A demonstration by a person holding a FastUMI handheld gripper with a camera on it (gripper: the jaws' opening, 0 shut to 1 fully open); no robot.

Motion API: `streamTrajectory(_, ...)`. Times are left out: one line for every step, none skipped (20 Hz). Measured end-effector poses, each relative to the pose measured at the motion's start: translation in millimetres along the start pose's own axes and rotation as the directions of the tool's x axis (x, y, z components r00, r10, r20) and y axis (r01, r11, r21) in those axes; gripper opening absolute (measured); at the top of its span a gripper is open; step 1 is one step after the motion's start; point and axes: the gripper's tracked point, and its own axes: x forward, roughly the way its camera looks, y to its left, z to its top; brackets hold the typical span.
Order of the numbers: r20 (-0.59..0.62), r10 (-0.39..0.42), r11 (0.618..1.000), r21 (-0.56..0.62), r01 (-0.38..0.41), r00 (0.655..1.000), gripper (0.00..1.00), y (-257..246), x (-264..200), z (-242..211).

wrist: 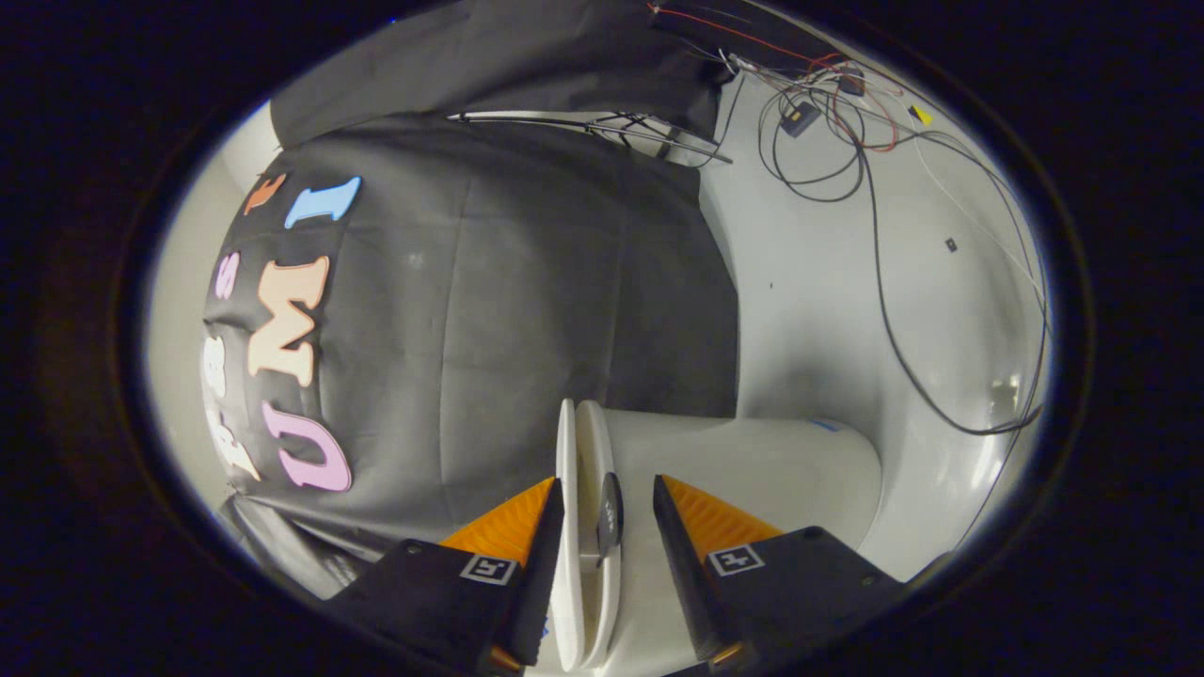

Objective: Open the toilet lid.

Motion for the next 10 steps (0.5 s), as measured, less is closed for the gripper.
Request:
streamTrajectory(-0.009,0.029,1.0,0.005,-0.029,1.0,0.55,4.2,1.3,-1.6)
streamTrajectory(-0.023,0.048,0.999,0.007,-0.048,0.999,0.5,8.8,2.0,-4.3)
streamTrajectory(-0.026,0.036,0.999,0.005,-0.036,0.999,0.44,7.0,6.8,-3.8)
streamTrajectory(-0.035,0.024,1.0,0.007,-0.024,0.999,0.4,4.6,8.7,-4.4)
streamTrajectory(-0.037,0.014,1.0,0.009,-0.014,0.999,0.35,3.7,9.2,-3.4)
streamTrajectory(-0.043,-0.006,1.0,0.016,0.007,0.999,0.31,-1.8,9.1,-3.0)
streamTrajectory(-0.051,-0.004,1.0,0.024,0.005,0.999,0.19,-2.0,7.4,-3.5)
streamTrajectory(-0.054,0.013,1.0,0.023,-0.012,0.998,0.08,1.4,4.4,-3.4)
streamTrajectory(-0.061,0.02,1.0,0.007,-0.02,0.998,0.04,4.4,3.2,-6.7)
streamTrajectory(-0.063,0.028,1.0,0.001,-0.028,0.998,0.04,6.2,3.5,-7.3)
